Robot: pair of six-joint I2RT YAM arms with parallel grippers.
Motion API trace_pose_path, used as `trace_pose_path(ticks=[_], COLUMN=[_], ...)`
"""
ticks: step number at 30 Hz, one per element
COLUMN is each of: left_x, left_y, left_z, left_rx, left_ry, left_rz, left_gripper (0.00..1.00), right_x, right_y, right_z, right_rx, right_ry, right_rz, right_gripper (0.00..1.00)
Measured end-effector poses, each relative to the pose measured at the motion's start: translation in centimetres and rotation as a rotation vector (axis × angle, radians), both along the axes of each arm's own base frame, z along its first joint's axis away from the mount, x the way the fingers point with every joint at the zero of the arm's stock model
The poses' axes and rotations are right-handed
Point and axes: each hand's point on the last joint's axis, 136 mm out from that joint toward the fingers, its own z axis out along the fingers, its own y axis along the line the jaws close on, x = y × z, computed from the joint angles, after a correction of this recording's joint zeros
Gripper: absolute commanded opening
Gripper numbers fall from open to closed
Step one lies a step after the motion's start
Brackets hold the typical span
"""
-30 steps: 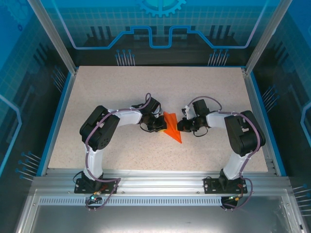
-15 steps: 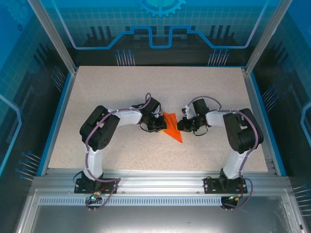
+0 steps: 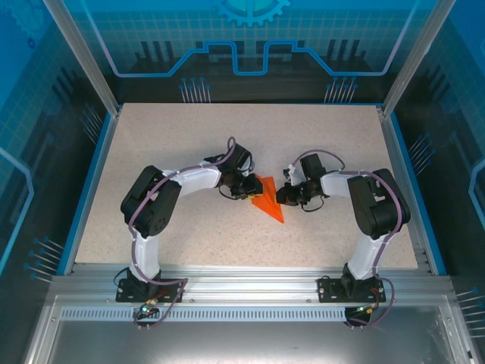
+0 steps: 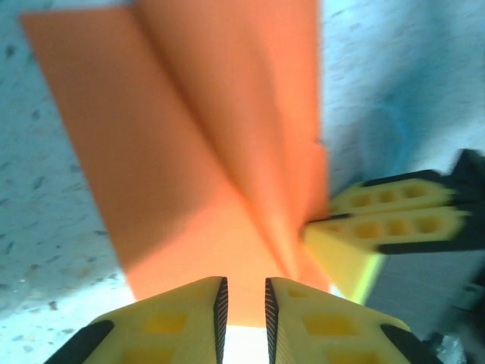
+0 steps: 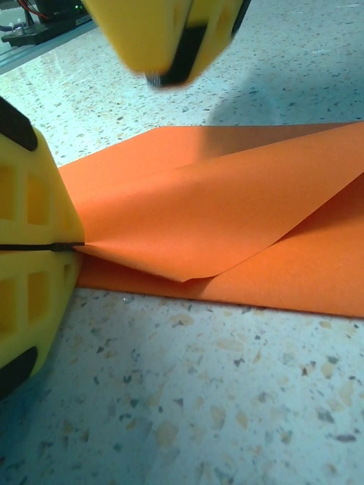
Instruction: Fold a paper plane with a square sheet of paper (fold left side to right side)
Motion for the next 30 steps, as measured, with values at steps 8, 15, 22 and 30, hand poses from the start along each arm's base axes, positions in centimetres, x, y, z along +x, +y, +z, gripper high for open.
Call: trace_pose_path(ticks=[8, 15, 22, 30], left_x=[2.1, 2.3, 2.0, 1.9], left_y=[-1.8, -3.2, -4.5, -4.3], left_z=[2.8, 0.2, -1.4, -2.6], left_rx=[-0.060, -0.063, -0.066, -0.042], left_ry=[-0.062, -0.001, 0.026, 0.046], left_rz=[-0.018, -0.033, -0.059, -0.057], left_gripper=[0.20, 0.20, 0.19, 0.18], right_x=[0.0, 0.0, 0.0, 0.0], right_y=[0.0, 0.0, 0.0, 0.0], right_z=[0.0, 0.0, 0.0, 0.0], right_rx=[0.000, 0.000, 0.000, 0.000], right_ry=[-0.002, -0.001, -0.002, -0.003], right_rz=[0.003, 0.003, 0.004, 0.006], right_gripper=[0.08, 0.08, 0.08, 0.08])
